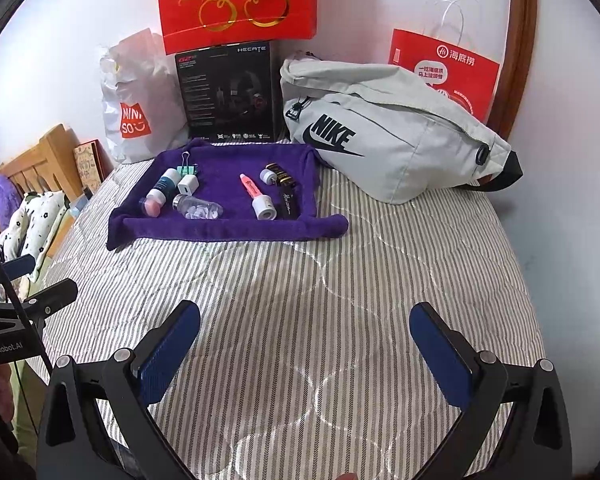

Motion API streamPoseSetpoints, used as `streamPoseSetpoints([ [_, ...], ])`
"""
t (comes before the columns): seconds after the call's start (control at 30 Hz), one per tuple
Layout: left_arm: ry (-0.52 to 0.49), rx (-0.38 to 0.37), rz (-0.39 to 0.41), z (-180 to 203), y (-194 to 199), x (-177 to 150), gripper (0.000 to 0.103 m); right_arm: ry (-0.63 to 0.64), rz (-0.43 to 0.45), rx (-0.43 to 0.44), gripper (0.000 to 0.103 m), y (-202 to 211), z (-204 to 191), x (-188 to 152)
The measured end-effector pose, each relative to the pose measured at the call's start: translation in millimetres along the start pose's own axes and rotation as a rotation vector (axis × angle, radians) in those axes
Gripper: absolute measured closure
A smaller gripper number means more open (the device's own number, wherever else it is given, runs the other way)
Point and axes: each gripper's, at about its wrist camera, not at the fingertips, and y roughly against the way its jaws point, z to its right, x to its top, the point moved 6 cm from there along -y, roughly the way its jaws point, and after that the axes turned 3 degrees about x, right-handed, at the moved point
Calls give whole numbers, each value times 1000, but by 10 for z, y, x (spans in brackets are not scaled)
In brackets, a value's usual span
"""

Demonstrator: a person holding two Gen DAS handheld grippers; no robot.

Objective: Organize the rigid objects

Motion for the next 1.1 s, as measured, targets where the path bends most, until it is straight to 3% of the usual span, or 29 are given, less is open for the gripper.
streamPoseSetpoints([
  [1.1,19,1,7,-18,50,12,3,23,-6,13,0,3,-34,0],
])
